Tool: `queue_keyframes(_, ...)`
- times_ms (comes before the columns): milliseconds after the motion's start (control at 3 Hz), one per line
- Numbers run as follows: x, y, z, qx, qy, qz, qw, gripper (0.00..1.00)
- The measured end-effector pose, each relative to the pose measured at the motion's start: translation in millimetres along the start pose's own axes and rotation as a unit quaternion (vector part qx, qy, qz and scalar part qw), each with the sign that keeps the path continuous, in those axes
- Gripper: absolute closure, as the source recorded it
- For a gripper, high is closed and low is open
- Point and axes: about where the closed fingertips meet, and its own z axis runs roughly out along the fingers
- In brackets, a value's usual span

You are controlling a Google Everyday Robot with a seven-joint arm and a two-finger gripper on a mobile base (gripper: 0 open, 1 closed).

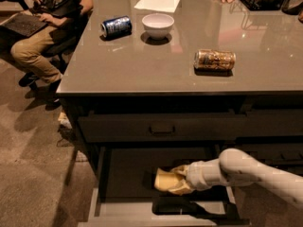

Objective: Pick sponge from middle drawer and place on counter

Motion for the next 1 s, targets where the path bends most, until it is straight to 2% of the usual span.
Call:
queue_keyframes(333,-19.5,0.7,-59.2,0.013,-0.032,-0.022,0.9992,1.00)
queue_keyframes(667,-42.3,5.6,-108.3,0.009,-0.059,-0.048,0.9971,1.00)
queue_keyframes(1000,-42.4,5.3,-108.1,0.009,-0.059,-0.048,0.9971,1.00)
